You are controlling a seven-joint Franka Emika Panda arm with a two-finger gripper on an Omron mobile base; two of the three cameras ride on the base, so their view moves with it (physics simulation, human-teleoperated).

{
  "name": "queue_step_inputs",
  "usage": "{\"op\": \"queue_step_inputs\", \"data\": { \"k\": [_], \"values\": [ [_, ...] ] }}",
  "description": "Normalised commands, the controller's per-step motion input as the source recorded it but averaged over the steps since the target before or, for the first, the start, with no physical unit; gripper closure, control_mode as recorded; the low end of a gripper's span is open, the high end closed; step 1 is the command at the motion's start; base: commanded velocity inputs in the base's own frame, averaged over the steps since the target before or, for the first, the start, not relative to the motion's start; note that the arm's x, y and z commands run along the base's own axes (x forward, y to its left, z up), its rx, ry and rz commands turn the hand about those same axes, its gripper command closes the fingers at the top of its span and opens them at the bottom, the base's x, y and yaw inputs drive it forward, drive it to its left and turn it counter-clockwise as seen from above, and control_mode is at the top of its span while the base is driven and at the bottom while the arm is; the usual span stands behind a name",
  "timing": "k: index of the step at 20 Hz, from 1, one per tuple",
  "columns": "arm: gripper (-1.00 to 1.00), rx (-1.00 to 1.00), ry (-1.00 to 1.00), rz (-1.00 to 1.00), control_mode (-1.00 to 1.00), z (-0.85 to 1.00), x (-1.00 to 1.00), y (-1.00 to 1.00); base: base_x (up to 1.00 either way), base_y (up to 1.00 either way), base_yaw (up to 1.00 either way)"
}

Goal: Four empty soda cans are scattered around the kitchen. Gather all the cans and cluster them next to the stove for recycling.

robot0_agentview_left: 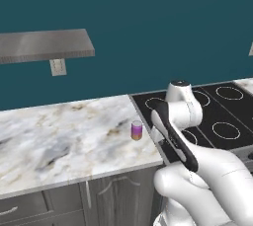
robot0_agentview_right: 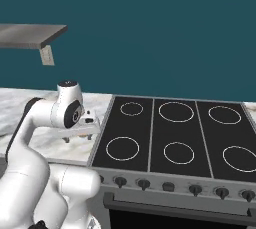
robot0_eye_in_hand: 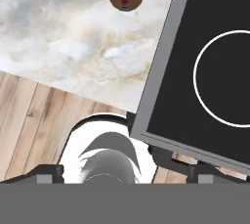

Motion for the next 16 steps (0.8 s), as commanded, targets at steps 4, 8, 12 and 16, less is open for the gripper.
{"op": "queue_step_inputs", "data": {
  "k": [4,8,12,16],
  "values": [
    [-1.00,0.00,0.00,0.22,-1.00,0.57,-0.51,0.00,0.00,0.00,0.00],
    [-1.00,0.02,-0.09,0.20,-1.00,0.49,-0.35,-0.05,0.00,0.00,0.00],
    [-1.00,0.00,-0.11,0.08,-1.00,0.21,-0.32,-0.04,0.00,0.00,0.00],
    [-1.00,0.01,-0.15,0.04,-1.00,0.23,-0.35,-0.06,0.00,0.00,0.00]
  ]
}}
